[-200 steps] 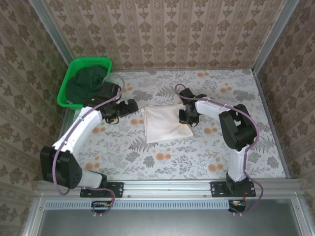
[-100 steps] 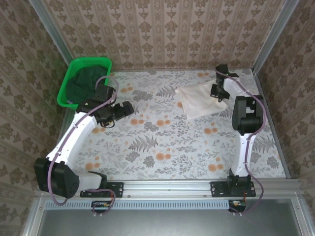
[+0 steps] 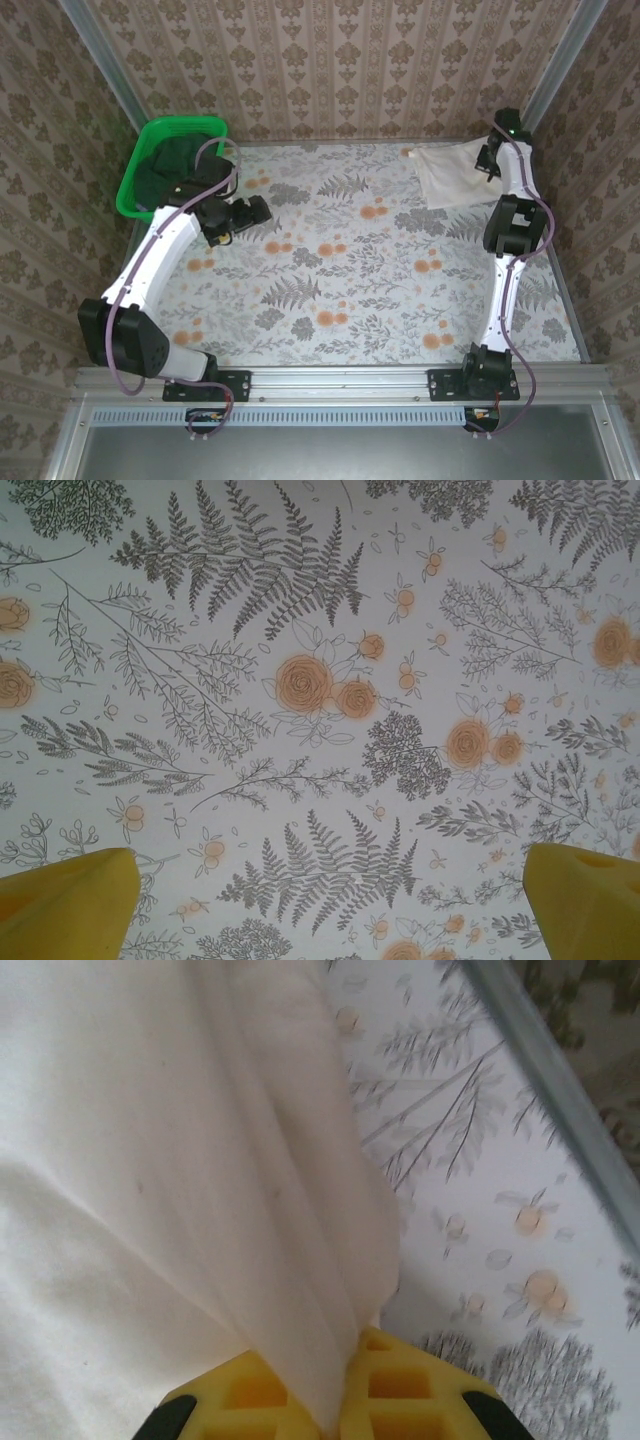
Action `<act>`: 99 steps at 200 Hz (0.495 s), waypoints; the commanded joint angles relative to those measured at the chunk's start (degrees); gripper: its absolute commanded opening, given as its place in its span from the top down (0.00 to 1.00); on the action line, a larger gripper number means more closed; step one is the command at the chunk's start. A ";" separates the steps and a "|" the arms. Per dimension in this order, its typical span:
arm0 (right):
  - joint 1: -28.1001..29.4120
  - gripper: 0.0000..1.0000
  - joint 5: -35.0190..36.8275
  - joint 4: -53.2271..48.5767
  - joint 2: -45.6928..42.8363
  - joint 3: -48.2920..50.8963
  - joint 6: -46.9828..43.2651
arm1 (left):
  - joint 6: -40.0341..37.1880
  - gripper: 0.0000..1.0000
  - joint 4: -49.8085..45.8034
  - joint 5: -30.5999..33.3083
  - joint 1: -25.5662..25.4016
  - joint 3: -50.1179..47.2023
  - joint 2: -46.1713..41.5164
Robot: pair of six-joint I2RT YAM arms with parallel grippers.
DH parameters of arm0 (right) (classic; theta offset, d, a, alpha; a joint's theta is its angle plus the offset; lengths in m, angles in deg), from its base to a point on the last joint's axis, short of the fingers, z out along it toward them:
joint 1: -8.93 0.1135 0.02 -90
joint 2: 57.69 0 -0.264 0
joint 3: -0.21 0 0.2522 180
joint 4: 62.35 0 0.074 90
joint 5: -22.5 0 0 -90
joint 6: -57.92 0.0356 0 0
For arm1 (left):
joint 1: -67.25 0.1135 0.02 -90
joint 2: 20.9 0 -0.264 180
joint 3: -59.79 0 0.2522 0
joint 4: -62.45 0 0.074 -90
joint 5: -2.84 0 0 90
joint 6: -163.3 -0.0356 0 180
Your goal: Fold and stack the t-shirts
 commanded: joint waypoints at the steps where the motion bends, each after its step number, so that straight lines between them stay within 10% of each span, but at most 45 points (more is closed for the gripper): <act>1: -1.39 0.96 0.29 -7.36 4.77 -9.93 0.07 | -1.15 0.00 -3.05 0.31 0.40 2.42 0.59; 99: -5.07 0.82 -1.42 -4.62 6.51 -11.37 0.41 | -0.15 0.00 -4.71 0.57 -0.82 5.50 3.06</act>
